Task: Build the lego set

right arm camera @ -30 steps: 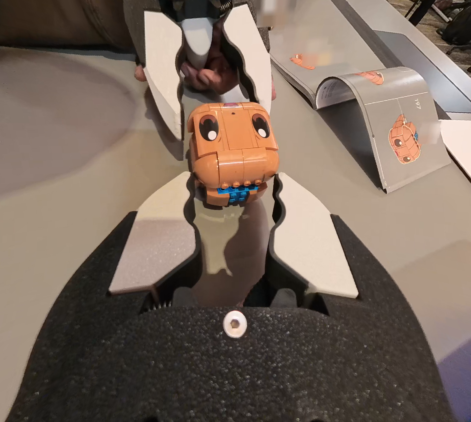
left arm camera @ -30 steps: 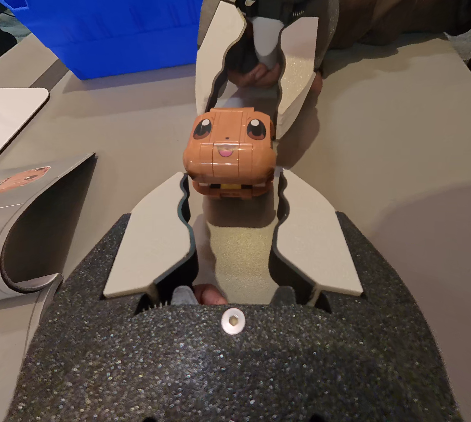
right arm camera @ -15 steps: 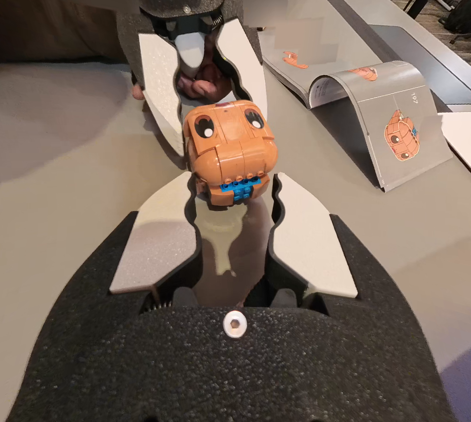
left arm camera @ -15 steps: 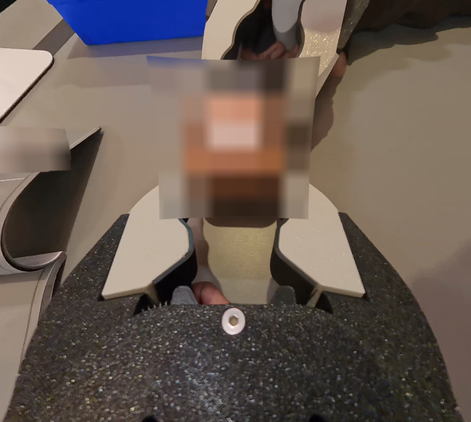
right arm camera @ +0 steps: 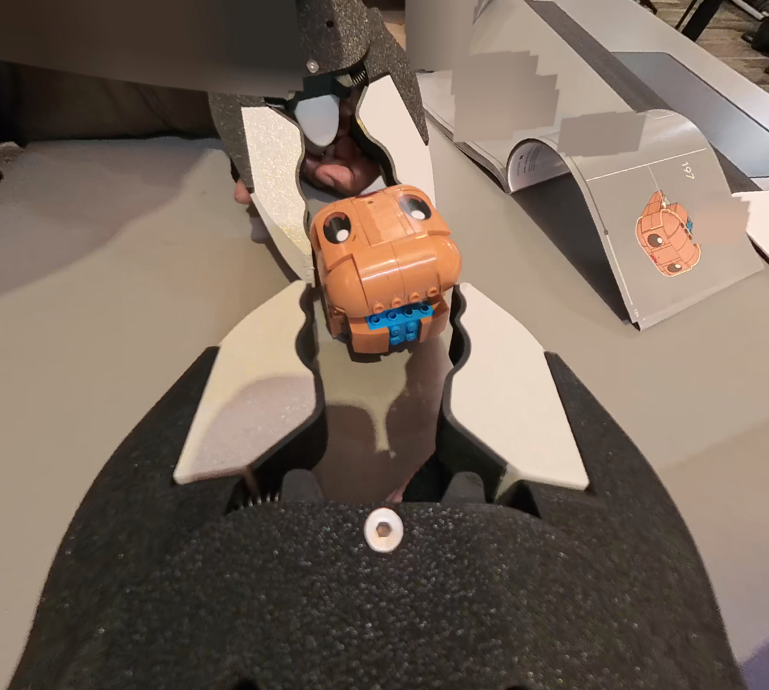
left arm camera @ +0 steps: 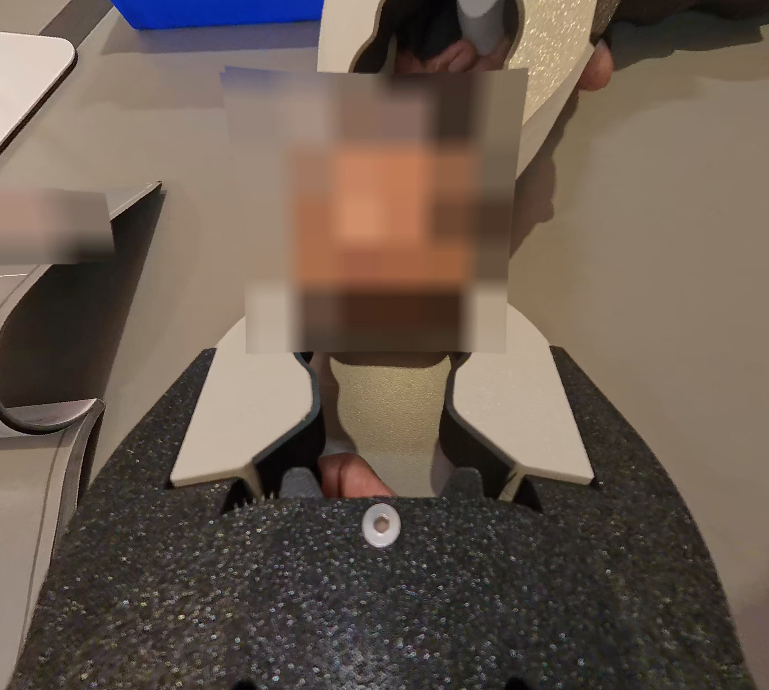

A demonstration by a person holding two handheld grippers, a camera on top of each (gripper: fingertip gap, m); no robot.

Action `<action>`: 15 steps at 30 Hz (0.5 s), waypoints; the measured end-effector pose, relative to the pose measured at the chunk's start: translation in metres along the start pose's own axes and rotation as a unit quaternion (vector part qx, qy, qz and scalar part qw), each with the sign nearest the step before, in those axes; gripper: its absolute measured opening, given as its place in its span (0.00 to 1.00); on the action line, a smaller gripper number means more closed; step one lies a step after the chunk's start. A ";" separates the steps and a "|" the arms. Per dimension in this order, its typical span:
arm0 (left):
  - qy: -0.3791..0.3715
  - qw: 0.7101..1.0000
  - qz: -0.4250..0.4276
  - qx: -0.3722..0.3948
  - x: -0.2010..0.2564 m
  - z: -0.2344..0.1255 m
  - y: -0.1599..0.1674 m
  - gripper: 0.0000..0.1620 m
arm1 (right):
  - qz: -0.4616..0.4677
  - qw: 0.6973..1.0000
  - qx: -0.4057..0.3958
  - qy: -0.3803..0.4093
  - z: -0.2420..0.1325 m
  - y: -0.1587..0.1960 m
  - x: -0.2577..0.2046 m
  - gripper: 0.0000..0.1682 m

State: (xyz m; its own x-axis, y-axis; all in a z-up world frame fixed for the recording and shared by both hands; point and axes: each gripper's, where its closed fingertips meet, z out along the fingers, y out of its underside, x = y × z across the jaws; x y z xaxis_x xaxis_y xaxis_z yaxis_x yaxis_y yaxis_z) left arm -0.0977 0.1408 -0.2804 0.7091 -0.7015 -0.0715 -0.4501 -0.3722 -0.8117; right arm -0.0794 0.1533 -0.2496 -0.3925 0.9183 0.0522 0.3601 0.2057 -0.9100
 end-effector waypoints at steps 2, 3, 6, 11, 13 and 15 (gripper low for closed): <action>-0.001 1.000 0.001 -0.001 0.000 0.000 0.000 0.41 | 0.005 1.000 0.013 -0.008 -0.001 -0.003 0.000 0.38; -0.002 1.000 0.001 -0.001 0.000 0.000 0.000 0.41 | 0.009 1.000 0.018 -0.011 -0.002 -0.005 0.000 0.37; -0.002 1.000 0.001 -0.001 0.000 0.000 0.000 0.41 | 0.024 0.999 0.026 -0.015 -0.002 -0.007 0.003 0.36; -0.003 1.000 0.002 -0.001 0.000 0.001 0.000 0.41 | 0.039 0.999 0.031 -0.015 -0.002 -0.008 0.006 0.36; -0.003 1.000 0.002 -0.001 0.000 0.001 0.000 0.41 | 0.039 0.999 0.030 -0.017 -0.002 -0.008 0.006 0.36; -0.004 1.000 0.004 0.000 0.000 0.001 0.000 0.41 | 0.033 0.999 0.034 -0.016 0.000 -0.010 0.006 0.36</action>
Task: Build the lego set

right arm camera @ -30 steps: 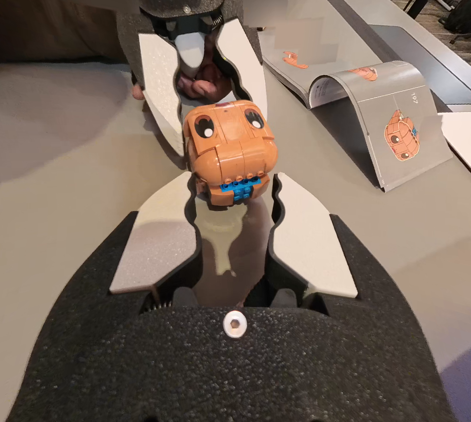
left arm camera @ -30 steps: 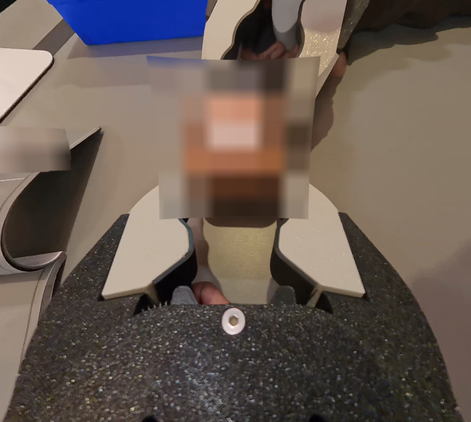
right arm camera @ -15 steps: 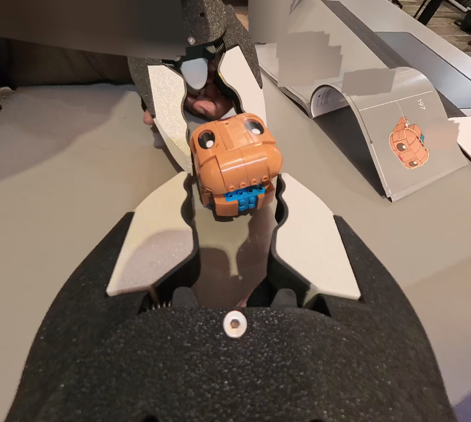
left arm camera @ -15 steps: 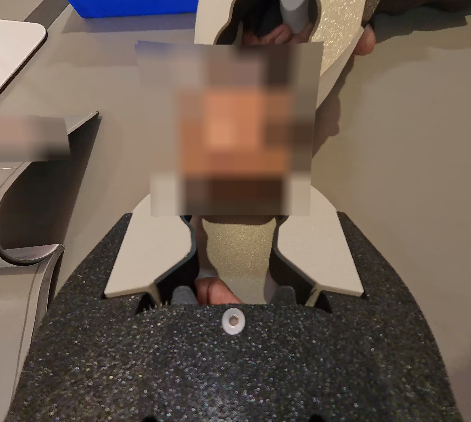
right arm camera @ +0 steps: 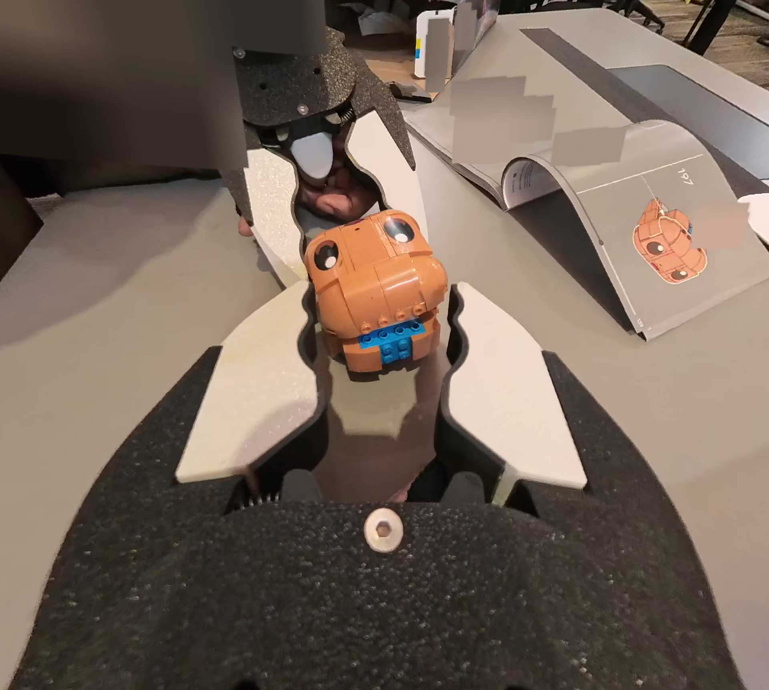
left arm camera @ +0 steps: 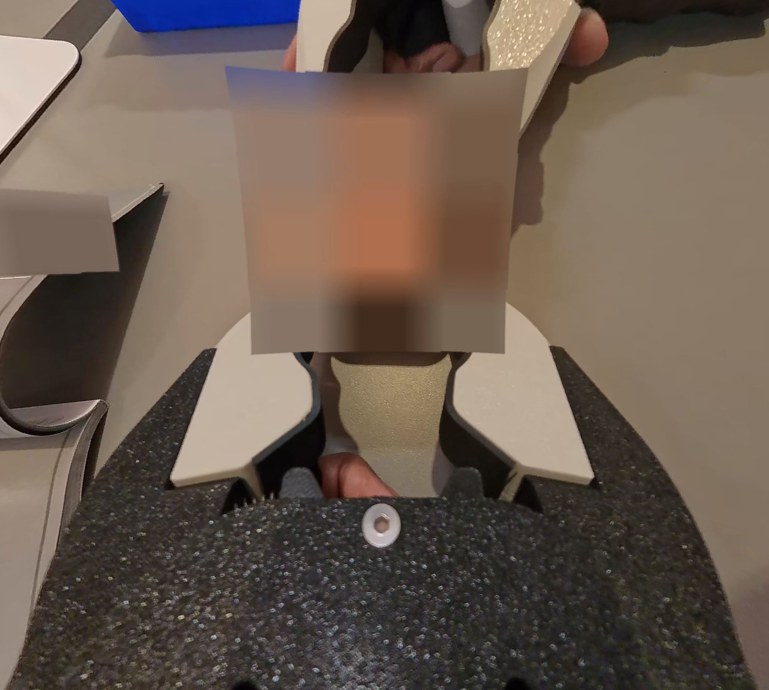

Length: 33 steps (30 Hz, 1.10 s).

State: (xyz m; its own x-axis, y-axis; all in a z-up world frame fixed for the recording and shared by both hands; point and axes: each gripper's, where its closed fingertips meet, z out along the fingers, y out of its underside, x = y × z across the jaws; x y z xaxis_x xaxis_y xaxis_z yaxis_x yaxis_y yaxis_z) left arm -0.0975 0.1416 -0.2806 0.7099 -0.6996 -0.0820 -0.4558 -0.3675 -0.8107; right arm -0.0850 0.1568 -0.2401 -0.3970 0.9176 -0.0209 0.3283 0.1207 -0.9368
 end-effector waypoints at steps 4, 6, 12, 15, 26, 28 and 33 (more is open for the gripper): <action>-0.002 1.000 0.002 0.000 0.000 0.001 0.000 0.41 | -0.007 1.000 0.005 -0.002 0.003 -0.003 0.000 0.37; -0.003 1.000 0.002 0.000 0.000 0.000 0.000 0.41 | -0.006 1.000 0.005 -0.004 0.004 -0.003 0.000 0.36; -0.008 1.000 0.003 0.001 -0.002 0.001 -0.001 0.41 | 0.003 1.000 0.005 -0.005 0.004 -0.003 0.001 0.36; -0.010 1.000 0.003 0.002 -0.003 0.001 -0.001 0.41 | 0.011 1.000 0.005 -0.008 0.004 -0.003 0.002 0.36; -0.010 1.000 0.011 0.000 -0.001 0.001 -0.001 0.43 | 0.042 0.997 0.028 -0.060 0.000 -0.008 -0.001 0.35; -0.007 1.000 0.009 0.006 -0.001 0.000 -0.002 0.44 | 0.015 0.998 0.018 -0.052 0.000 -0.005 -0.001 0.36; 0.002 1.000 0.011 0.024 0.001 -0.004 -0.006 0.46 | -0.056 0.998 -0.011 -0.030 -0.001 0.004 0.000 0.37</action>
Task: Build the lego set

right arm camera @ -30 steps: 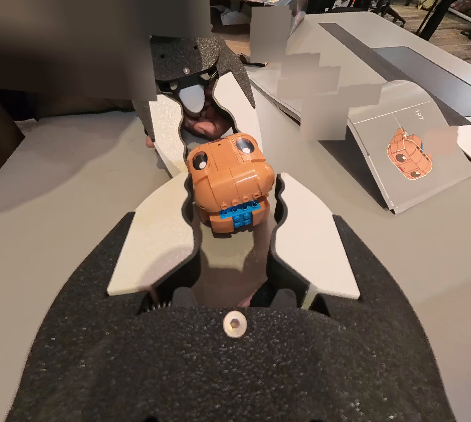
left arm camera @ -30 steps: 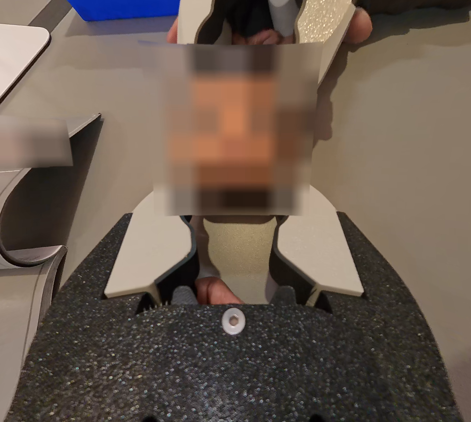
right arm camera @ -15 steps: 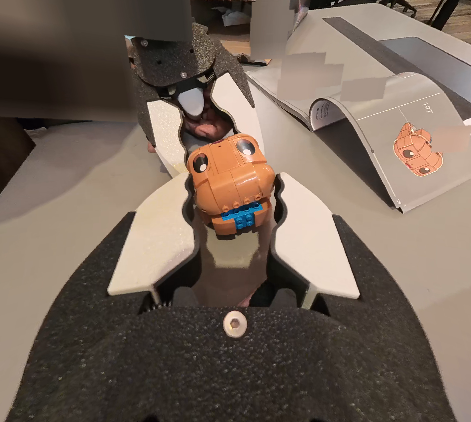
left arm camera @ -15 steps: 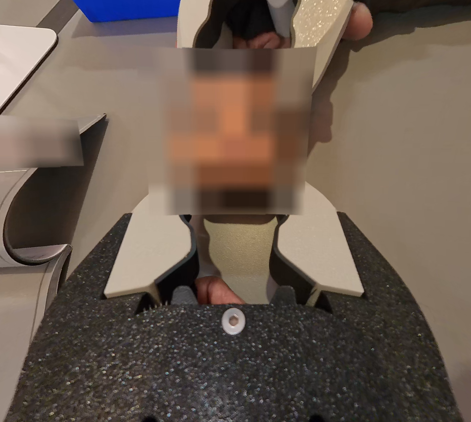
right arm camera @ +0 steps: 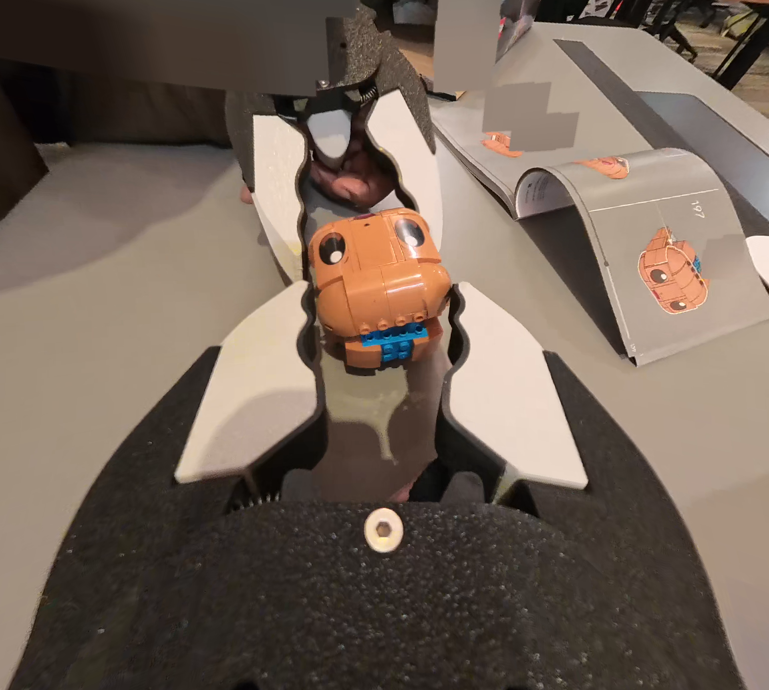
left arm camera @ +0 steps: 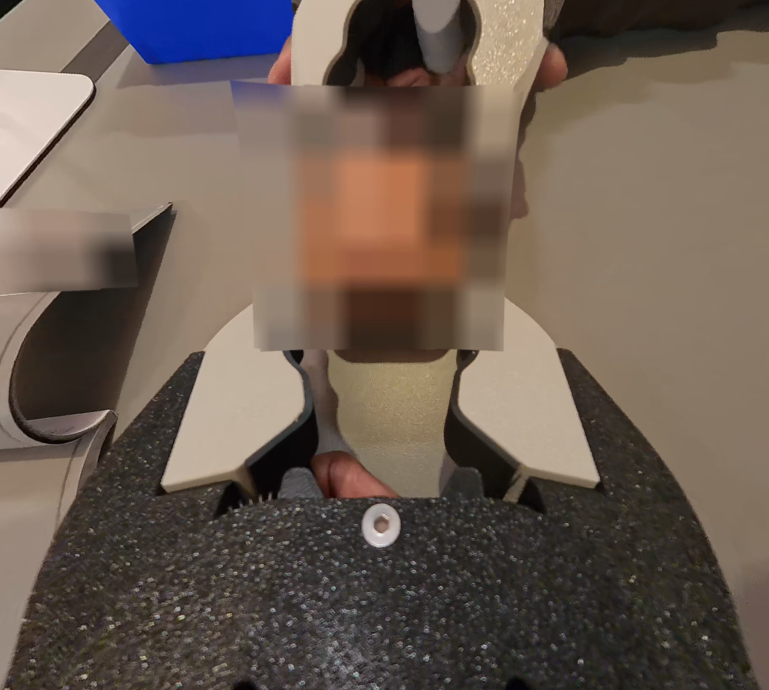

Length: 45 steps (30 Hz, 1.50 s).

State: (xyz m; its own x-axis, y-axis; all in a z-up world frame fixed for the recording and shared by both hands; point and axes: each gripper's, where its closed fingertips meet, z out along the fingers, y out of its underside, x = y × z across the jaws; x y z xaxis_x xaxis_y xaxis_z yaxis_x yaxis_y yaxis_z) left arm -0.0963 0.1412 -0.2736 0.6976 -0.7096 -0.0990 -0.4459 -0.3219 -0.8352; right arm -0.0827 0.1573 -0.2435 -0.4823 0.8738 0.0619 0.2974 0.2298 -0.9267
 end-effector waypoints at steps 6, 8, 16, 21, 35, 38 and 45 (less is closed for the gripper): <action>-0.006 0.999 0.028 0.027 0.000 -0.002 -0.007 0.47 | 0.000 1.000 -0.003 0.005 0.001 0.001 0.002 0.36; -0.011 0.998 0.045 0.039 0.000 -0.003 -0.010 0.47 | 0.005 1.000 -0.007 0.009 0.002 0.001 0.003 0.36; -0.041 0.996 0.060 0.055 -0.009 -0.004 -0.014 0.48 | 0.046 0.999 -0.010 -0.005 0.002 0.003 0.007 0.36; -0.042 0.998 0.039 0.029 -0.015 -0.003 -0.006 0.47 | 0.079 0.997 -0.006 -0.020 0.001 0.003 0.009 0.36; -0.040 0.998 0.026 -0.045 -0.013 0.008 0.012 0.41 | 0.078 0.997 -0.007 -0.014 0.002 0.003 0.011 0.36; -0.039 0.998 0.027 -0.045 -0.013 0.008 0.012 0.41 | 0.079 0.997 -0.005 -0.015 0.001 0.002 0.011 0.36; -0.035 0.998 0.025 -0.044 -0.012 0.008 0.012 0.41 | 0.089 0.996 0.001 -0.017 0.002 0.001 0.013 0.36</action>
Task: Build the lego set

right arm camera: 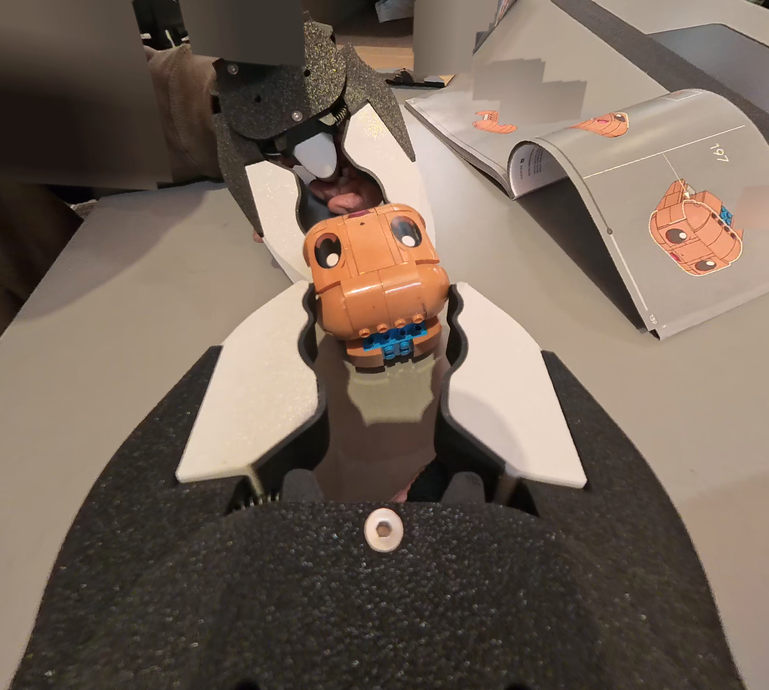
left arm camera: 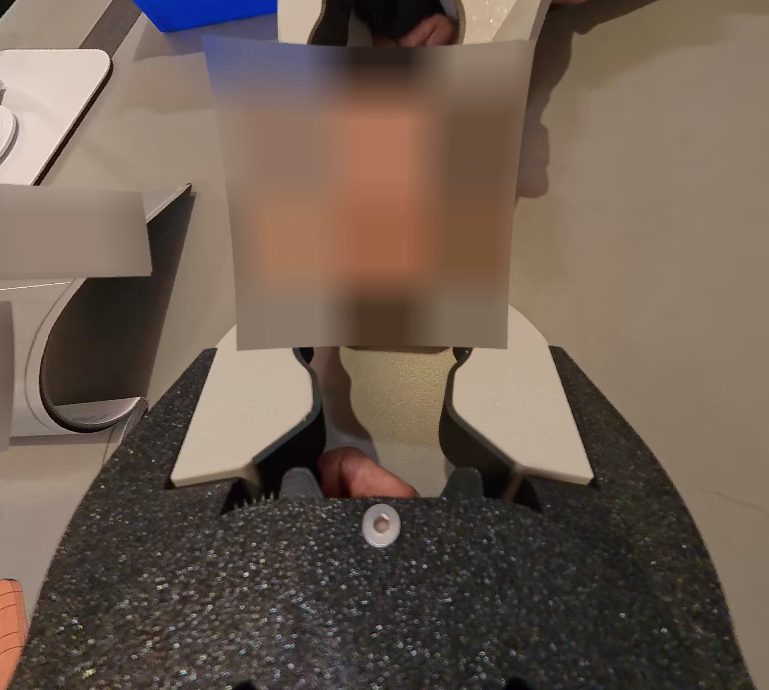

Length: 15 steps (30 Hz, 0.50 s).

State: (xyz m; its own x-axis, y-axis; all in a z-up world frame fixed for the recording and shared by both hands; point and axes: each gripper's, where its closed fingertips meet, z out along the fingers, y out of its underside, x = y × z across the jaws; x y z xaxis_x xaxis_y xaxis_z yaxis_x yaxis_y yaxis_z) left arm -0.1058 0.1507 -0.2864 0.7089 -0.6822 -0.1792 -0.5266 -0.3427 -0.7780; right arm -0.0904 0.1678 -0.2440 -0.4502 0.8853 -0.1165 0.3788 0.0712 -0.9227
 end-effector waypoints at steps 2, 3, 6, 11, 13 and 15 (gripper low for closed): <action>0.002 1.000 0.004 0.008 0.001 -0.001 -0.002 0.39 | 0.003 1.000 0.001 -0.001 0.001 -0.001 0.000 0.36; 0.000 1.000 0.004 0.010 0.001 -0.001 -0.002 0.39 | 0.002 1.000 -0.001 -0.004 0.001 0.000 0.000 0.36; 0.000 1.000 -0.001 0.017 0.000 -0.003 -0.004 0.39 | -0.003 1.000 -0.002 0.000 0.001 0.000 -0.001 0.36; -0.002 1.000 -0.001 0.027 -0.001 -0.005 -0.006 0.43 | -0.002 1.000 -0.001 -0.002 0.000 0.000 -0.001 0.36; -0.001 0.999 -0.001 0.032 -0.001 -0.006 -0.007 0.43 | 0.002 1.000 0.001 -0.006 -0.001 0.000 -0.002 0.36; -0.001 1.000 -0.004 0.031 -0.001 -0.005 -0.007 0.43 | 0.009 1.000 0.003 -0.010 -0.002 0.000 -0.002 0.36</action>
State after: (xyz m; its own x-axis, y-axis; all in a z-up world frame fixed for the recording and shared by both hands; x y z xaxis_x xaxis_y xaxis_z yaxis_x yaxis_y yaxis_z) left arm -0.1056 0.1505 -0.2778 0.7142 -0.6782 -0.1732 -0.4907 -0.3086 -0.8149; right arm -0.0881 0.1673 -0.2432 -0.4599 0.8768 -0.1402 0.3828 0.0533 -0.9223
